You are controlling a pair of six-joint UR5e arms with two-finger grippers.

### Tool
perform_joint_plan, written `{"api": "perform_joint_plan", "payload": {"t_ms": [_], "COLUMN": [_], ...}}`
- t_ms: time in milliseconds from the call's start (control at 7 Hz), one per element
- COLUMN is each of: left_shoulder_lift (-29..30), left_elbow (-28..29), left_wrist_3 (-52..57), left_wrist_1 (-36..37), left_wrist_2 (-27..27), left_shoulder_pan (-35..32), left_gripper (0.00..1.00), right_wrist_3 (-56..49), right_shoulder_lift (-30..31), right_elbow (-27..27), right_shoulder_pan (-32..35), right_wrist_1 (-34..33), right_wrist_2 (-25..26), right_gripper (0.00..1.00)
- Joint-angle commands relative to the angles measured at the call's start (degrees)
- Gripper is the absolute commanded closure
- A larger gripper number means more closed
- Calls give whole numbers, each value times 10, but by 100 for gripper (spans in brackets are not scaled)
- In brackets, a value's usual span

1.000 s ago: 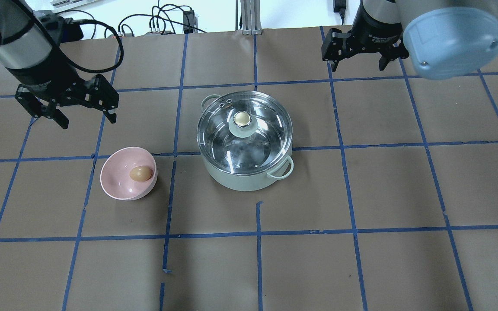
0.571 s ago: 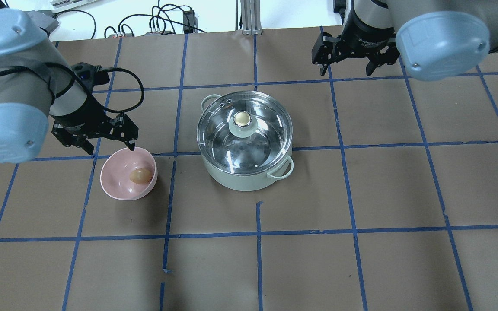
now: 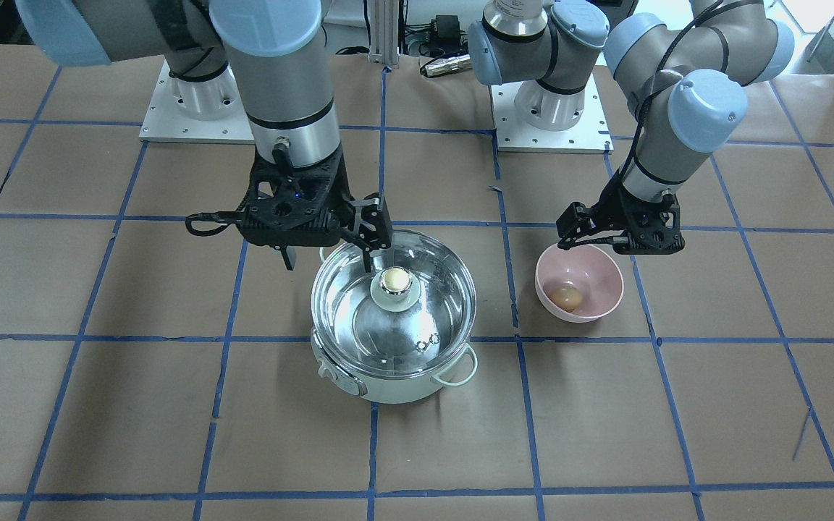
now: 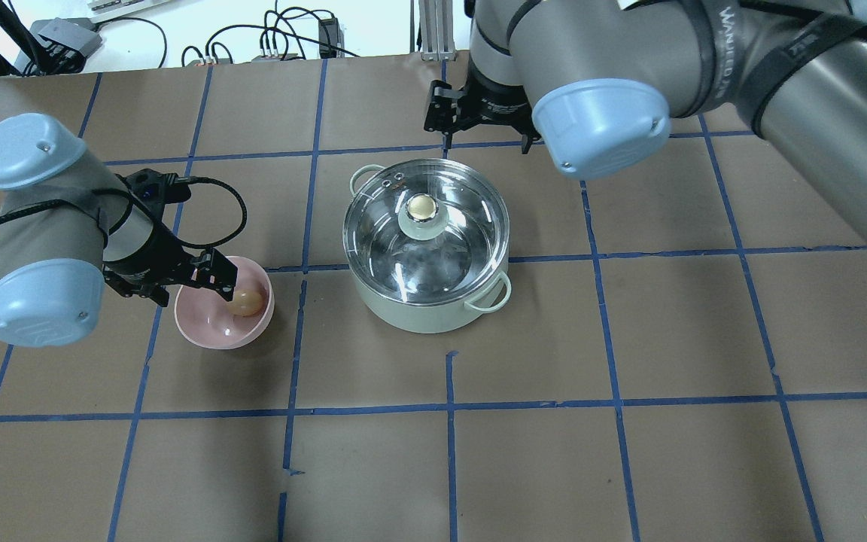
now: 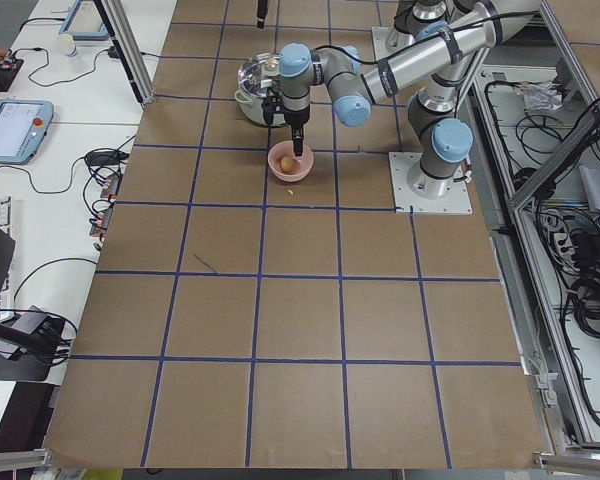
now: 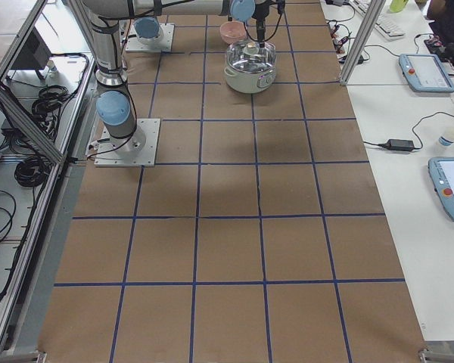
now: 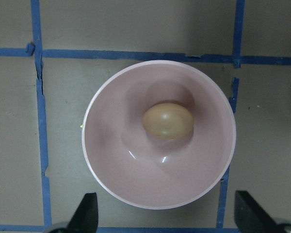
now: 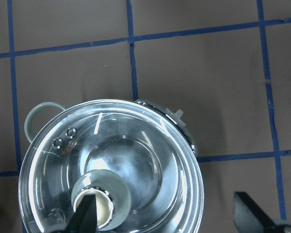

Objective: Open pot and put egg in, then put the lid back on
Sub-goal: 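Descend the right gripper onto the lid knob while the left lowers toward the egg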

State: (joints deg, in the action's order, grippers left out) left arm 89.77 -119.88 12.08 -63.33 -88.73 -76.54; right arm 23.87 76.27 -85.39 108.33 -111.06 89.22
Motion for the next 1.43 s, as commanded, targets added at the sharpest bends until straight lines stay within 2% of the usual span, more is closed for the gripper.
{"api": "perform_joint_plan", "payload": {"t_ms": [0, 143, 714, 1000, 1143, 1286], "left_shoulder_lift": [32, 70, 103, 106, 107, 107], "left_elbow": [-37, -39, -59, -57, -61, -60], "left_wrist_3": [77, 128, 206, 209, 207, 207], "left_wrist_1": [124, 173, 177, 199, 199, 198], "left_wrist_2": [2, 1, -6, -13, -12, -11], "left_shoulder_pan": [3, 2, -6, -6, -6, -6], "left_gripper": [4, 4, 7, 23, 24, 26], "right_wrist_3": [48, 74, 66, 68, 67, 68], "right_shoulder_lift": [-27, -46, -67, -76, -77, -77], "right_elbow": [0, 1, -4, -8, -9, -10], "right_shoulder_pan": [33, 54, 59, 64, 65, 65], "right_wrist_1": [-2, -30, -41, -42, -42, -42], "right_wrist_2": [4, 4, 6, 5, 6, 6], "right_gripper": [0, 0, 0, 2, 3, 10]}}
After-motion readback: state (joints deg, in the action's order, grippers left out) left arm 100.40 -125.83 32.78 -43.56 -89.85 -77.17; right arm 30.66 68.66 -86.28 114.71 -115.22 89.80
